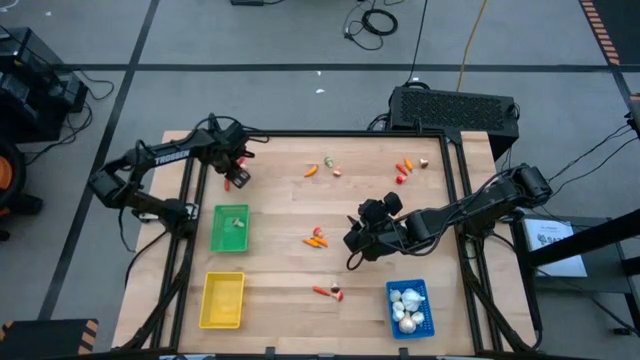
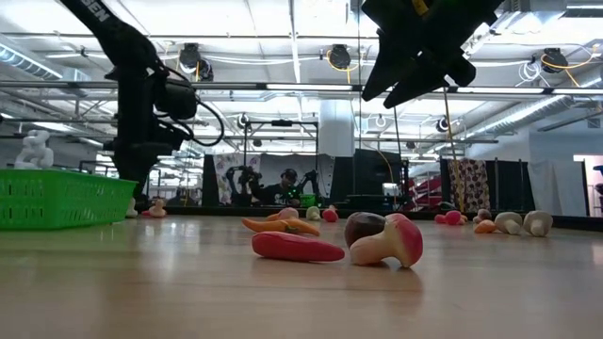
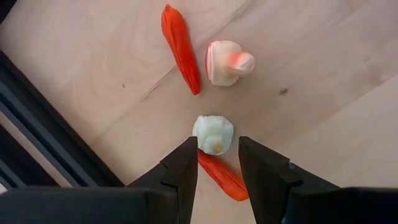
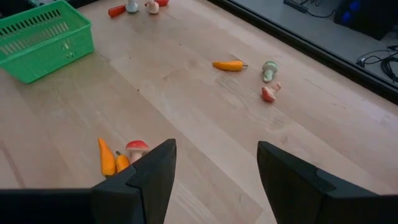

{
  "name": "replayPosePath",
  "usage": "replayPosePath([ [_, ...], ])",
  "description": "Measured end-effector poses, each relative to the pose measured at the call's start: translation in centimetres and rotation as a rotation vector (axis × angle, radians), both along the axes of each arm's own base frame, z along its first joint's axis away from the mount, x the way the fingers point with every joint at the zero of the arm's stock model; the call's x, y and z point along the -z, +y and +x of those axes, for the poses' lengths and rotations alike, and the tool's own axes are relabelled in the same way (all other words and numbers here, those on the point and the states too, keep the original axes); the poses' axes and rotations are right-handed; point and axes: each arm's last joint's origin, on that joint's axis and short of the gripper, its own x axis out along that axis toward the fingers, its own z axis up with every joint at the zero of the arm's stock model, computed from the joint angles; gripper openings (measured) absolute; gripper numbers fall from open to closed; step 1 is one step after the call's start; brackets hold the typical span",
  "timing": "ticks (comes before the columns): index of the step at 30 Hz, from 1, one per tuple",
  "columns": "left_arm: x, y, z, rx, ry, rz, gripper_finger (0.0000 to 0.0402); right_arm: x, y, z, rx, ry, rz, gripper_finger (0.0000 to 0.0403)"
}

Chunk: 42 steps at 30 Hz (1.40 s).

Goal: Sort produce into baskets
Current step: Put the green mushroom into the green bin

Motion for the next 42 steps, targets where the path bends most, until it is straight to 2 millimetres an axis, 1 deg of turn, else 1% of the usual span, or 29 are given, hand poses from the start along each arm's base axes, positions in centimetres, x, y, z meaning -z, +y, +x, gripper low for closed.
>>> replayPosePath([
  [11, 1.6, 0.7, 0.4, -0.006, 0.039, -0.025, 0.0125, 0.0, 0.0, 0.0, 0.0, 0.0, 0.001, 0.0215],
  [20, 2.7, 0.9, 0.6, -0.008, 0.076, -0.062, 0.0125, 0.0, 0.0, 0.0, 0.0, -0.001, 0.001, 0.0215],
  [29, 2.8, 1.0, 0.6, 0.002, 0.084, -0.065, 0.0124, 1.8, -0.2, -0.5, 0.002, 0.016, -0.001, 0.0215],
  [32, 2.8, 1.0, 0.6, 0.018, 0.088, -0.066, 0.0105, 1.8, -0.2, -0.5, 0.001, 0.011, 0.001, 0.0215],
  [38, 2.6, 0.9, 0.5, 0.047, 0.091, -0.063, 0.0024, 1.6, -0.1, -0.2, -0.005, -0.016, 0.007, 0.0215],
  [40, 2.3, 0.8, 0.4, 0.049, 0.087, -0.059, 0.0014, 1.6, -0.1, -0.2, -0.006, -0.014, 0.005, 0.0215],
  [42, 1.8, 0.6, 0.3, 0.05, 0.076, -0.046, 0.0014, 1.6, -0.1, -0.2, -0.007, -0.013, 0.004, 0.0215],
])
